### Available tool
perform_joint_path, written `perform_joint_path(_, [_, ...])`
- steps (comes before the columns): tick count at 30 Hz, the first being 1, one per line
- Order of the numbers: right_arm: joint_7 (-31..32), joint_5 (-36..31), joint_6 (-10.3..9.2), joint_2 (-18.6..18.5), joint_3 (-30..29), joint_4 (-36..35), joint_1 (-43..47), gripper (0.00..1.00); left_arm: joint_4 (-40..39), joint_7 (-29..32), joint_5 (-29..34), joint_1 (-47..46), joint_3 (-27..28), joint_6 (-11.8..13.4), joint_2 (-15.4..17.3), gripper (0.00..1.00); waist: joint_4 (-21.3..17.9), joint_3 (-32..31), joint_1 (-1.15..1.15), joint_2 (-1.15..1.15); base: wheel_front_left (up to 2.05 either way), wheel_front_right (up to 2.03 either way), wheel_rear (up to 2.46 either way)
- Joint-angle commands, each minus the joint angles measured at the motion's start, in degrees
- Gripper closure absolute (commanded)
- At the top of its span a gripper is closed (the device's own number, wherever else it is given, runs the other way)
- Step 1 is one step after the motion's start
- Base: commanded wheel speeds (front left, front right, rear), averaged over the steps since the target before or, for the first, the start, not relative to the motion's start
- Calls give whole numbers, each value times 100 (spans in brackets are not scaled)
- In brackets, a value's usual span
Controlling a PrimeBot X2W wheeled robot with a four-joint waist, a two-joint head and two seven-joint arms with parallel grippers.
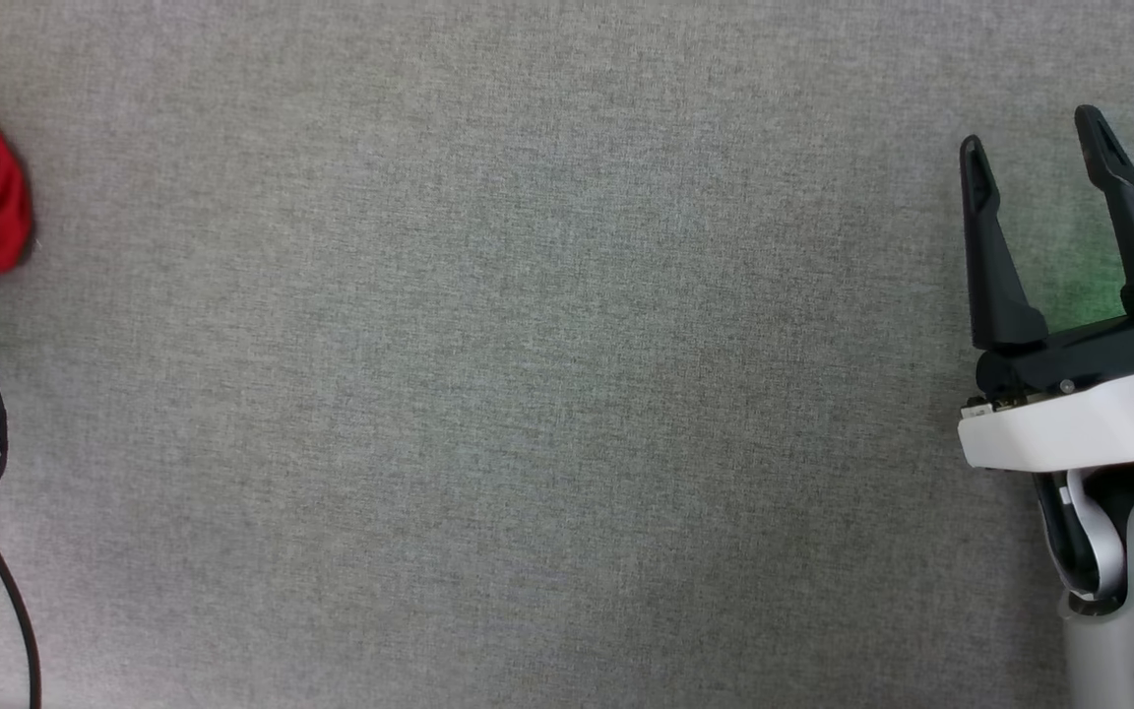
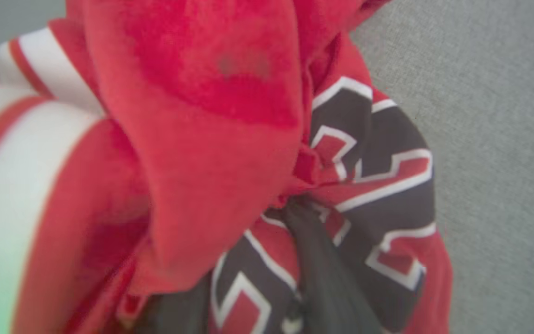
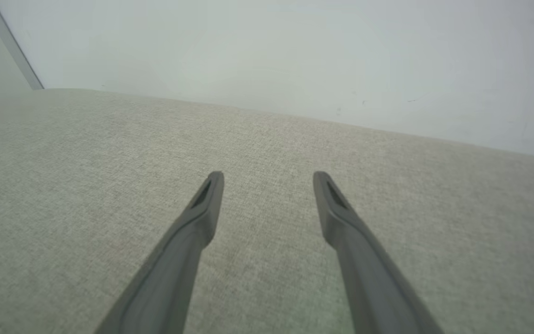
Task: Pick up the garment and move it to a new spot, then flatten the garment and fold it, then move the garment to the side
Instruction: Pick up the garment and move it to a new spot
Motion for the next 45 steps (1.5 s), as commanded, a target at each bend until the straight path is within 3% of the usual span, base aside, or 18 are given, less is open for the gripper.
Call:
perform_joint_path(1, [-35,-7,-4,-7,-1,-21,-113,0,194,108,36,363,-117,19,-210,100,5,-72,0,0,0,0,0])
perform_joint_path(6, [-109,14,-4,31,-47,63,-9,0,-36,-313,235,291,-287,-74,-27,100,55,-429,0,0,0,0,0])
perform_joint_path(17, [-308,162,-4,209,-172,530,595,0,-466,-1728,800,466,-785,-167,74,100,148,-1900,0,0,0,0,0])
perform_joint_path(24, [-311,250,-4,281,-408,623,1133,0,-657,-2742,1161,813,-1092,-49,-215,100,119,-2661,0,0,0,0,0])
perform_joint_path(32, [-222,481,-4,291,-610,568,1647,0,-1115,-3354,1213,1410,-1351,-10,-713,100,-186,-3200,0,0,0,0,0])
perform_joint_path(40, [-132,550,-4,290,-658,466,1884,0,-2058,-3265,1095,2143,-1698,-24,-1228,100,-730,-3316,0,0,0,0,0])
perform_joint_path(45, [-92,598,-4,290,-638,429,1888,0,-2735,-2970,1098,2486,-2209,-96,-1535,100,-1141,-3233,0,0,0,0,0])
